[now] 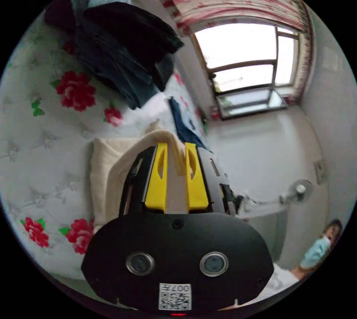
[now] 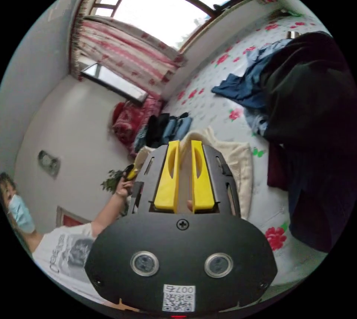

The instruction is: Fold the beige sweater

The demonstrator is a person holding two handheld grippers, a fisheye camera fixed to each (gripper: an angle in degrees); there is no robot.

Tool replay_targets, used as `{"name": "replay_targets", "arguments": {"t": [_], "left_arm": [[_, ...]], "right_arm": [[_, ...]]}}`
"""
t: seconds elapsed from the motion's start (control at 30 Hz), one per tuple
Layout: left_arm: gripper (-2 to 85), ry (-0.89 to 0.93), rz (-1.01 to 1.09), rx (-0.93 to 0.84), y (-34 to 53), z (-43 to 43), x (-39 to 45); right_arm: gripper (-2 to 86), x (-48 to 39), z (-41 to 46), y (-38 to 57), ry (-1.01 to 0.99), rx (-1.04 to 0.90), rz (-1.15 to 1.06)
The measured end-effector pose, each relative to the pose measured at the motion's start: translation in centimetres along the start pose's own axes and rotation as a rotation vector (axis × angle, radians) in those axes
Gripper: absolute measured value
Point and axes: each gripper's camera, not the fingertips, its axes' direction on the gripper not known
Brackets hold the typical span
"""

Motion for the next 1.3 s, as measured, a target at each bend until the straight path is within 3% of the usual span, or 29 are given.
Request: {"name": "replay_targets", "arguments": {"t": [0.27, 0.43, 0.53, 0.67, 0.77, 0.9, 0.97, 1.07, 1.2, 1.3], "left_arm": [[9.0, -0.259, 0.036, -0.217, 7.0, 2.9, -7.4], [9.0, -0.243, -0.064, -0.155, 11.0, -0.5, -9.9], [9.2, -0.239, -0.009, -0.128, 11.9, -0.9, -8.0], [10.7, -0.286, 0.238, -0.212, 12.7, 3.1, -1.9], [10.6, -0.338, 0.393, -0.254, 14.1, 6.4, 1.8], [9.7, -0.310, 0.393, -0.223, 14.7, 7.0, 2.8], [9.8, -0.301, 0.345, -0.250, 14.3, 6.8, 1.2], [9.5, -0.294, 0.243, -0.272, 13.9, 5.2, -2.2], [9.2, -0.252, 0.103, -0.234, 14.8, 1.7, -6.1], [9.5, -0.220, 0.026, -0.198, 16.3, -0.6, -8.6]], "right_arm": [[9.0, 10.3, 4.4, 8.6, 0.179, -0.117, 0.237], [11.4, 15.6, 2.2, 14.9, 0.101, -0.003, 0.508], [12.1, 16.5, 4.1, 15.9, 0.024, -0.031, 0.542], [12.0, 16.3, 8.1, 14.8, -0.029, -0.071, 0.511], [11.2, 16.4, 10.0, 13.7, 0.053, -0.085, 0.566], [9.4, 15.7, 10.5, 12.6, 0.020, -0.085, 0.564], [8.7, 14.0, 10.4, 11.6, -0.037, -0.056, 0.501], [7.9, 7.2, 11.7, 7.8, -0.051, -0.095, 0.222], [7.5, -8.6, 17.8, 4.7, 0.057, -0.298, -0.402], [7.6, -18.3, 24.5, 8.0, 0.050, -0.468, -0.783]]}}
